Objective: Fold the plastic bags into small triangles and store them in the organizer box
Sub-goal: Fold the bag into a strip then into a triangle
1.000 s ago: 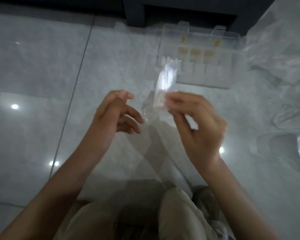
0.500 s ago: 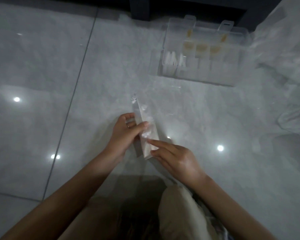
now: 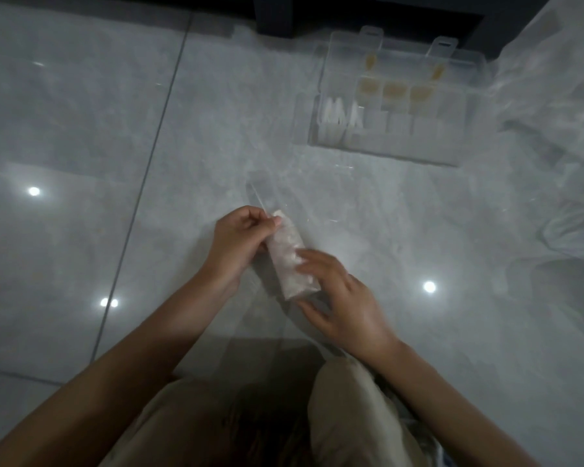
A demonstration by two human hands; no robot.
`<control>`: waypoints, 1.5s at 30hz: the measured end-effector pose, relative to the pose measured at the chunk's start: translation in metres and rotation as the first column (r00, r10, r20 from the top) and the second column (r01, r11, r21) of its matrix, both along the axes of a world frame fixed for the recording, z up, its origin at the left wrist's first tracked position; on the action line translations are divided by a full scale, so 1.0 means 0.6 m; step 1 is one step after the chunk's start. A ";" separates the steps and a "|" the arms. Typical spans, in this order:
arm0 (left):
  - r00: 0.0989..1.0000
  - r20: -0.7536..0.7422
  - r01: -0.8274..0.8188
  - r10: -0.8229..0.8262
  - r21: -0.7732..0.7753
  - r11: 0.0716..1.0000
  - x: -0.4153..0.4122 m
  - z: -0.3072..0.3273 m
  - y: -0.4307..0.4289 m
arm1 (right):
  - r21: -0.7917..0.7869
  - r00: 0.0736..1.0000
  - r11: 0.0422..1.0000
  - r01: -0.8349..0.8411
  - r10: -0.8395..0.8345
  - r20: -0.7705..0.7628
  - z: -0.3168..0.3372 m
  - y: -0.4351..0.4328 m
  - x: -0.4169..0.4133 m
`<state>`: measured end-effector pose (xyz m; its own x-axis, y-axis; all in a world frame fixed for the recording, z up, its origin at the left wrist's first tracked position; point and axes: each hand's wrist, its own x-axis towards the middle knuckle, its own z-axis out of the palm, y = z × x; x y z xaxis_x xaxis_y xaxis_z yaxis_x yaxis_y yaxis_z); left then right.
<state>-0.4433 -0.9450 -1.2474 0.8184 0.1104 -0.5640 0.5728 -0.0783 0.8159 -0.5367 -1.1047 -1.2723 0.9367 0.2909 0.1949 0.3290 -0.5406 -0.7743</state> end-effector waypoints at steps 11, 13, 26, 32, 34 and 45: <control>0.989 0.067 -0.132 0.132 0.007 0.991 0.004 -0.031 0.001 | 0.082 0.968 0.984 0.157 -0.137 -0.210 -0.025 0.005 0.034; 0.993 0.090 -0.078 0.072 0.061 0.995 0.004 -0.038 0.008 | -0.026 0.996 0.998 0.064 -0.066 -0.056 -0.036 -0.003 0.044; 0.818 0.421 0.109 -0.392 0.556 0.824 0.008 -0.040 0.048 | -0.359 0.918 0.900 -0.246 0.336 0.213 -0.050 -0.042 0.036; 0.102 0.169 0.197 -0.980 0.963 0.187 0.007 -0.050 0.079 | -0.328 0.922 0.926 -0.185 0.279 0.269 -0.047 -0.051 0.037; -0.018 0.125 0.211 -0.992 0.970 0.118 0.008 -0.054 0.072 | -0.312 0.927 0.937 -0.157 0.249 0.282 -0.046 -0.053 0.041; -0.109 0.289 0.185 -0.951 0.946 0.266 0.017 -0.074 0.065 | -0.235 0.956 0.962 -0.140 0.193 0.220 -0.053 -0.056 0.038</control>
<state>-0.4334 -0.9057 -1.2920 0.4819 -0.8374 0.2581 -0.8739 -0.4379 0.2109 -0.5141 -1.1382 -1.3044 0.8048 0.4984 0.3222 0.5892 -0.6063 -0.5340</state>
